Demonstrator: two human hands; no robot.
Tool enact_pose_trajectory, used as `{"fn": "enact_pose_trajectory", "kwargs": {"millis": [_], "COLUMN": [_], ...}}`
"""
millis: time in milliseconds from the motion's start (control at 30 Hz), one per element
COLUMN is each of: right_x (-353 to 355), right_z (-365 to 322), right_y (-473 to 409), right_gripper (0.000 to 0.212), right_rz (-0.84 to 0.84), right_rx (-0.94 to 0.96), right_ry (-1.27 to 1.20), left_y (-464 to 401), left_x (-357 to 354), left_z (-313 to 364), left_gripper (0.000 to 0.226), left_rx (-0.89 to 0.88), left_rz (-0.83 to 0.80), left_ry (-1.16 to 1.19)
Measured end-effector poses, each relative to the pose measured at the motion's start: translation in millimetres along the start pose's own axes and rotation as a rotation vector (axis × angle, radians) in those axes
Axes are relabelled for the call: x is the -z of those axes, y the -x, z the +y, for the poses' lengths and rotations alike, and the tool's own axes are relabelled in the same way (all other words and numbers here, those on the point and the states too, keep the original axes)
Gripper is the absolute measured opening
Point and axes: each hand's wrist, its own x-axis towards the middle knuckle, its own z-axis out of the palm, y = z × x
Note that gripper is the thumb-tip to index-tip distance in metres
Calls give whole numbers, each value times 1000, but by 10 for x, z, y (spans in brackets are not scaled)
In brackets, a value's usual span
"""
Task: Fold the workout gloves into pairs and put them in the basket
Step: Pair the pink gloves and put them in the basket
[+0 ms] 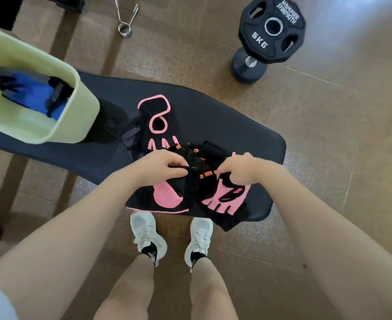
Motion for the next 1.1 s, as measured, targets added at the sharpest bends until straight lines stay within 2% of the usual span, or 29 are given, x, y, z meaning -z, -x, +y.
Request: {"fn": "enact_pose_trajectory", "kwargs": {"millis": [67,100,133,200,267,300,367,467,533,567,667,733,800,867,933,1033,1100], "right_x": [150,175,165,52,-164,-304,-605,-986,-1151,-1209,-1226,-1208,-1242,-1307,-1375,-1434,-1432], "right_z": [-10,-36,-60,-68,-37,-3,54,106,92,85,38,-1,-11,-26,-27,-67,-112], "right_y": [-4,-12,-26,-83,-124,-153,-222,-334,-423,-483,-573,-594,-633,-683,-760,-842,-863], "right_gripper": [51,47,45,43,46,48,46,32,27,29,42,42,35,30,31,40,38], "right_rz": [4,26,90,323,522,593,803,1098,1140,1154,1208,1230,1181,1129,1189,1276,1301], "right_rx": [7,11,33,114,151,128,44,-50,-36,-26,6,116,239,295,319,291,262], "right_ry": [117,150,204,315,192,45,-253,-555,-533,-497,-530,-535,-489,-487,-468,-381,-366], "left_y": [-11,-5,1,6,18,-4,-83,-250,-344,-385,-403,-375,-372,-374,-385,-359,-345], "left_x": [15,20,20,8,-63,-137,-358,-705,-804,-831,-848,-858,-914,-976,-983,-961,-1014], "left_z": [15,24,36,29,-28,-124,-388,-686,-715,-734,-766,-784,-811,-847,-872,-876,-843], "left_gripper": [13,13,13,13,12,9,11,37,21,9,13,11,19,41,52,26,21], "left_rx": [-44,-82,-153,-364,-477,-488,-459,-286,-259,-291,-426,-478,-494,-458,-455,-521,-550], "left_rz": [4,68,189,542,805,849,788,548,489,523,721,823,781,684,649,653,697], "left_ry": [-8,-30,-72,-265,-569,-682,-794,-759,-766,-775,-675,-539,-492,-503,-451,-269,-274]}}
